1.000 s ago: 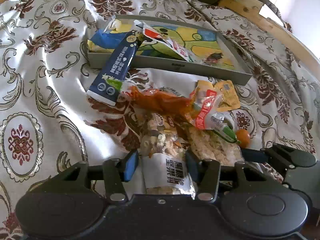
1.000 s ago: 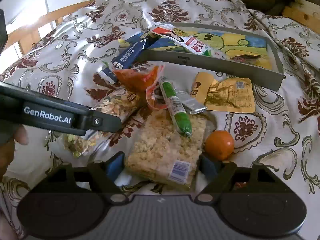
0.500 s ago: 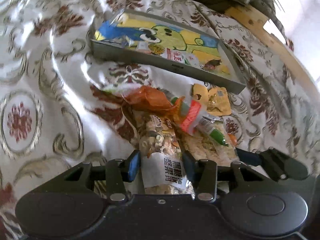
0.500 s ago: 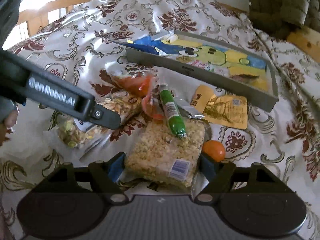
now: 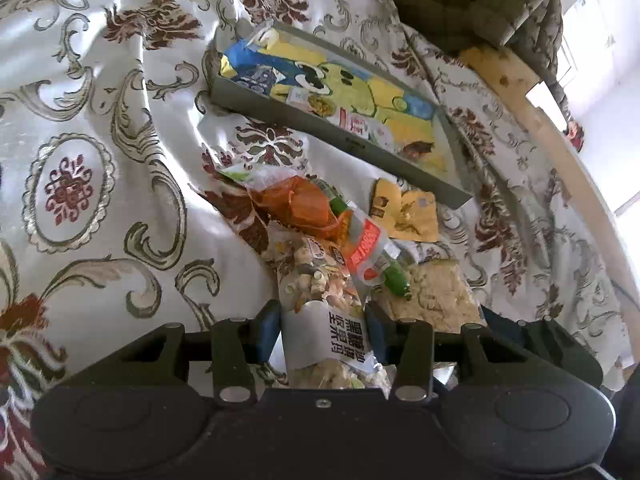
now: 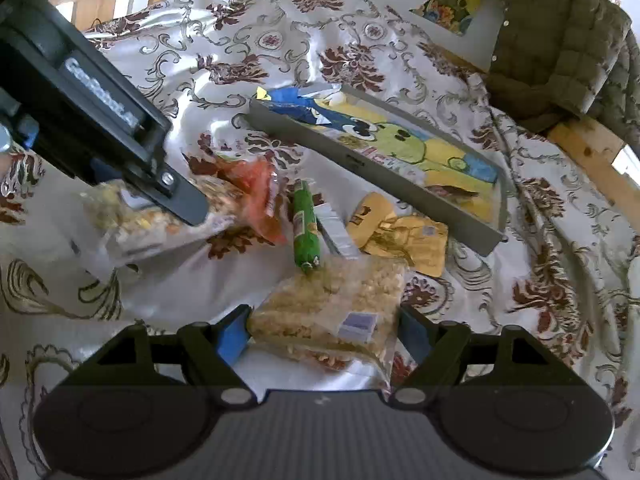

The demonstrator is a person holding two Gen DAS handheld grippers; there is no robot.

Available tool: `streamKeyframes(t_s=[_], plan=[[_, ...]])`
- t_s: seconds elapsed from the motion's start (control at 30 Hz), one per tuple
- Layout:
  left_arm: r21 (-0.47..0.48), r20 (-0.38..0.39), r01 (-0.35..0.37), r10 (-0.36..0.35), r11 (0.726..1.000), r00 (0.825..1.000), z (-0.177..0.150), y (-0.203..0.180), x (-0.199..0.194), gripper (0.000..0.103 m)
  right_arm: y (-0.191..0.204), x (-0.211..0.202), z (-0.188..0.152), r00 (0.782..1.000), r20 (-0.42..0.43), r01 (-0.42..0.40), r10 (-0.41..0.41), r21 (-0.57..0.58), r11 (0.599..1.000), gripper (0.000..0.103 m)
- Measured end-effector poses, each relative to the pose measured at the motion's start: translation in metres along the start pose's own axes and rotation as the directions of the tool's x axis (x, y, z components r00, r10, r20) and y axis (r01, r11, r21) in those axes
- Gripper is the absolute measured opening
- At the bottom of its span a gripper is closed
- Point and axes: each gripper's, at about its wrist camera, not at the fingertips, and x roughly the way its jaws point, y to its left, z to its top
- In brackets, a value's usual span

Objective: Organize snacks
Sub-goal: 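Lift the nut bag with left tool while right tool grasps the rice-crispy bar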

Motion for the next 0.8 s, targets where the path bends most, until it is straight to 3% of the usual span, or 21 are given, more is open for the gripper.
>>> streamKeyframes(t_s=[0.23,0.37,0.57,0.67,0.8], plan=[[-0.057,-0.019,0.018,-0.020,0.998,1.000,-0.007,0.006,-0.013,0.047,-0.001,-0.014,-0.006,0.999,0.009,0.033,-0.034,0.011,0.999,0.081],[-0.118,-0.069,0.085,-0.094,0.989,0.993,-0.013,0.011,-0.010,0.047,0.000,-0.021,-0.007,0.998,0.025,0.052,-0.053,0.013,0.999,0.081],[-0.121,-0.089,0.156,-0.167,0.980,0.982,-0.018,0.004,-0.005,0.047,-0.002,-0.032,-0.008,0.994,0.080,0.073,-0.075,0.027,0.997,0.081],[-0.155,-0.073,0.224,-0.237,0.962,0.969,-0.019,0.007,-0.008,0.047,-0.005,-0.038,-0.008,0.989,0.121,0.080,-0.085,0.045,0.996,0.081],[-0.112,-0.006,0.253,-0.255,0.961,0.967,-0.016,0.000,-0.017,0.047,-0.009,-0.044,-0.006,0.982,0.163,0.084,-0.094,0.065,0.994,0.081]])
